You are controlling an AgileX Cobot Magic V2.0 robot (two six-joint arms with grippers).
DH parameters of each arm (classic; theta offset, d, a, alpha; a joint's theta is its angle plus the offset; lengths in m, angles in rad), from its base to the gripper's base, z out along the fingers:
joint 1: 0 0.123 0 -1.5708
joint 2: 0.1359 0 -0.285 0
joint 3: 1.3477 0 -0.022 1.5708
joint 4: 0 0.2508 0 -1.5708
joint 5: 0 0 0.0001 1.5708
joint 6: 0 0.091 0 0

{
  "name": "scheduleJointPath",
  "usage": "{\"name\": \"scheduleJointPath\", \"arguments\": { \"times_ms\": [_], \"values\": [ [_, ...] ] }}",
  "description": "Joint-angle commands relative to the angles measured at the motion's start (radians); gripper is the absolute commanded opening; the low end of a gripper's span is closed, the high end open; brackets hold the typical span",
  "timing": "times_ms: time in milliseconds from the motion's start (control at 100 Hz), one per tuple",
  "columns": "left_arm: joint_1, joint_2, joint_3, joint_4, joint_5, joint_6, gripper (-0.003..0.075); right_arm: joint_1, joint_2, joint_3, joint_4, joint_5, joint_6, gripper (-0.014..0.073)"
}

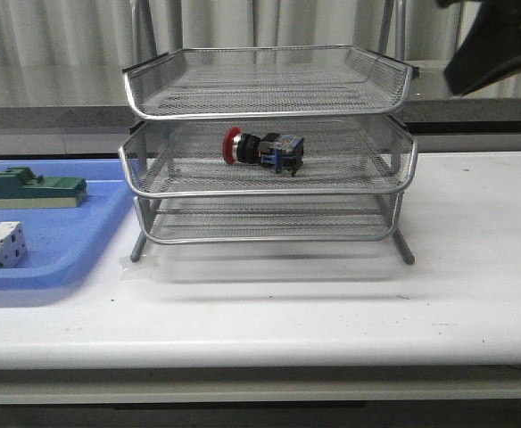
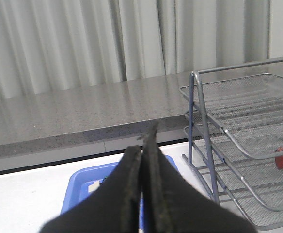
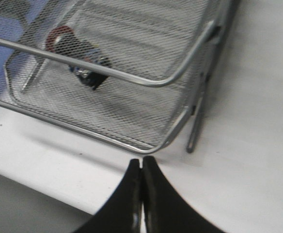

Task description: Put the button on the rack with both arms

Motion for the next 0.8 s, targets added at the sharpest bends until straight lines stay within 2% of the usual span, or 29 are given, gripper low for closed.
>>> {"name": "scheduleJointPath", "arguments": {
  "times_ms": [0, 320, 790],
  "values": [
    [0.004, 0.006, -0.029, -0.013, -0.076, -0.010, -0.0020, -0.035, -0.078, -0.028, -0.056, -0.011, -0.007, -0.0057],
    [0.004, 0.006, -0.029, -0.013, -0.076, -0.010, -0.0020, -0.147, -0.298, -0.010, -0.144, 0.093, -0.007, -0.0057],
    [0.004, 0.006, -0.029, -0.013, -0.076, -0.010, -0.0020, -0.280, -0.703, 0.259, -0.151, 0.161, 0.012, -0.0057]
  ]
}}
